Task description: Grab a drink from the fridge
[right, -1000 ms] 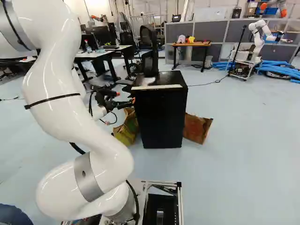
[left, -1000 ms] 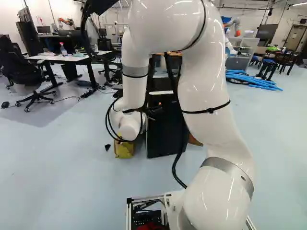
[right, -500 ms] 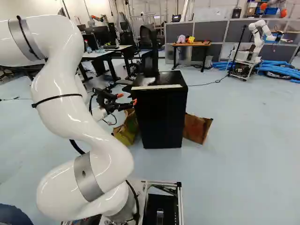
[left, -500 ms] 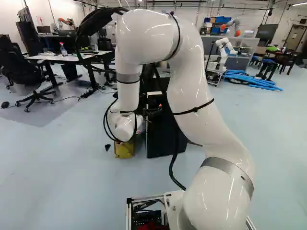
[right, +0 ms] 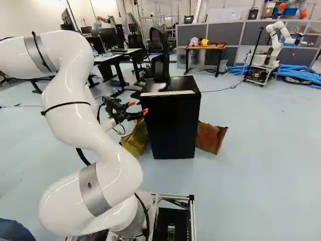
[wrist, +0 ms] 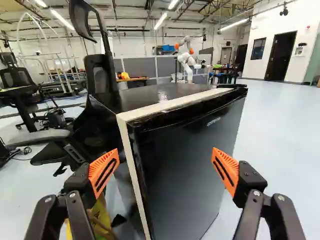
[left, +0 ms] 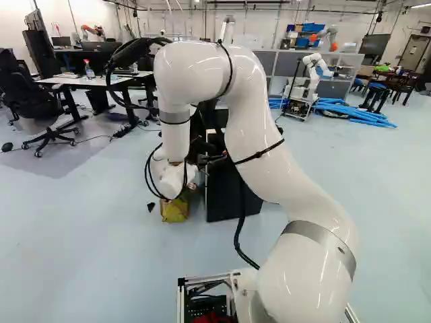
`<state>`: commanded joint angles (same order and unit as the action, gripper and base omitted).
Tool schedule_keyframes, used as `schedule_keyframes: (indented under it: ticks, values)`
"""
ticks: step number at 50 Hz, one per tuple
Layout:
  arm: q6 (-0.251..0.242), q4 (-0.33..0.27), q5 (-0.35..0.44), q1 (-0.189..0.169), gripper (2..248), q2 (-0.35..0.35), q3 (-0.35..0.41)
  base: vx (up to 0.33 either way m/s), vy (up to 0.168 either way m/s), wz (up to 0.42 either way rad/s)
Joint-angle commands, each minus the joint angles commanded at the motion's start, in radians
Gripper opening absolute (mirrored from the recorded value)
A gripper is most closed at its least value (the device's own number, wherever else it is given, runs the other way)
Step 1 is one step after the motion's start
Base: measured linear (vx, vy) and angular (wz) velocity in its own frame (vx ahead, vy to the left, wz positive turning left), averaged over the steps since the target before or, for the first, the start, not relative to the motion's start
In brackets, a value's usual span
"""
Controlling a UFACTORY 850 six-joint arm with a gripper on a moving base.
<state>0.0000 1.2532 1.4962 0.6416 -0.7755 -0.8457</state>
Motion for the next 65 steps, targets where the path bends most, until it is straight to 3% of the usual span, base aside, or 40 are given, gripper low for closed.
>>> schedule_keyframes:
  ticks: [65]
  values:
    - [0.0, 0.0, 0.016, -0.058, 247, -0.049, -0.098, 0.0, 0.0, 0.0]
